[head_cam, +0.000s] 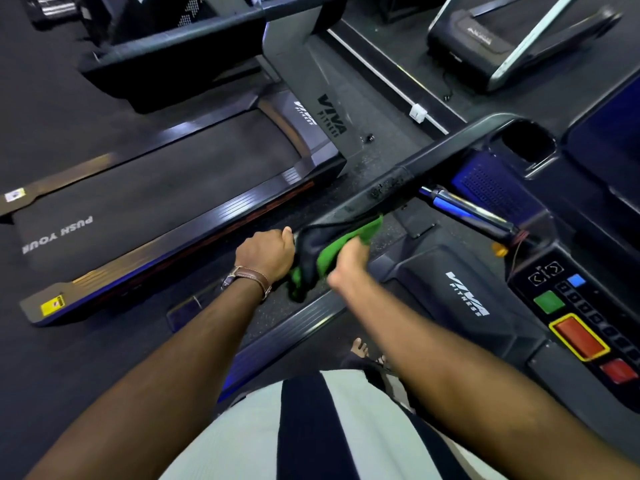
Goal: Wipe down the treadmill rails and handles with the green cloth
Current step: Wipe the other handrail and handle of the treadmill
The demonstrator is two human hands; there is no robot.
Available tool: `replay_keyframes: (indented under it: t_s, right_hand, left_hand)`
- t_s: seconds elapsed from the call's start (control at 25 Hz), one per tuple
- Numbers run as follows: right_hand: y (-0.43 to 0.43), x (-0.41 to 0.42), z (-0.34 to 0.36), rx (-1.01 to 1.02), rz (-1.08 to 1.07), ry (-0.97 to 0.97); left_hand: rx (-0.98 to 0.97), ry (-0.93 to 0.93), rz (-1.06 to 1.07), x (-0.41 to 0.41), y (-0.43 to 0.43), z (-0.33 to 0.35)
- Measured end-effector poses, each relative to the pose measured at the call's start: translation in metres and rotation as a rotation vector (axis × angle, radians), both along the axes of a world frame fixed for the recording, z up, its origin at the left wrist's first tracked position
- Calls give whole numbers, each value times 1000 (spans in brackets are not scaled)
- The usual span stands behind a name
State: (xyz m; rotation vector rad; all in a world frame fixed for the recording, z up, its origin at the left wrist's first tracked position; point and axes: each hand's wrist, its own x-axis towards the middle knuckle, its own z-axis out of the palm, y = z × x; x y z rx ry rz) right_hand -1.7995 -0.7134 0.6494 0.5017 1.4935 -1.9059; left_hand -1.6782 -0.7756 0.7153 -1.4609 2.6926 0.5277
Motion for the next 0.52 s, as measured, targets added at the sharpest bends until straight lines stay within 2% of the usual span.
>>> replay_keyframes:
  t_s: [0.08,0.12,0.16,0.2,0.28,0.36,0.44,0.52]
  right_hand:
    - [-10,-42,14,169,-82,49]
    - [-10,-47,20,315,-90,186]
    - [-7,-35,30,440,-41,386]
    - [-1,-13,34,510,83,665]
    - [21,27,28,596,451,1279]
    - [36,15,21,679,759,1669]
    - [32,-32,31,700,837,1880]
    - [18,-69,52,806,874,1883]
  left_hand:
    - [-3,7,-3,0,0,0]
    - [-6,11,0,-1,1,-1]
    - [-10,14,4,-2,1,-1]
    - [-16,13,6,-3,2,-2]
    - [-29,4,9,-3,1,-3]
    - [-33,1,9,-3,1,-2]
    - [-32,1,2,-2,1,-1]
    - [-40,8,-2,-2,1,-2]
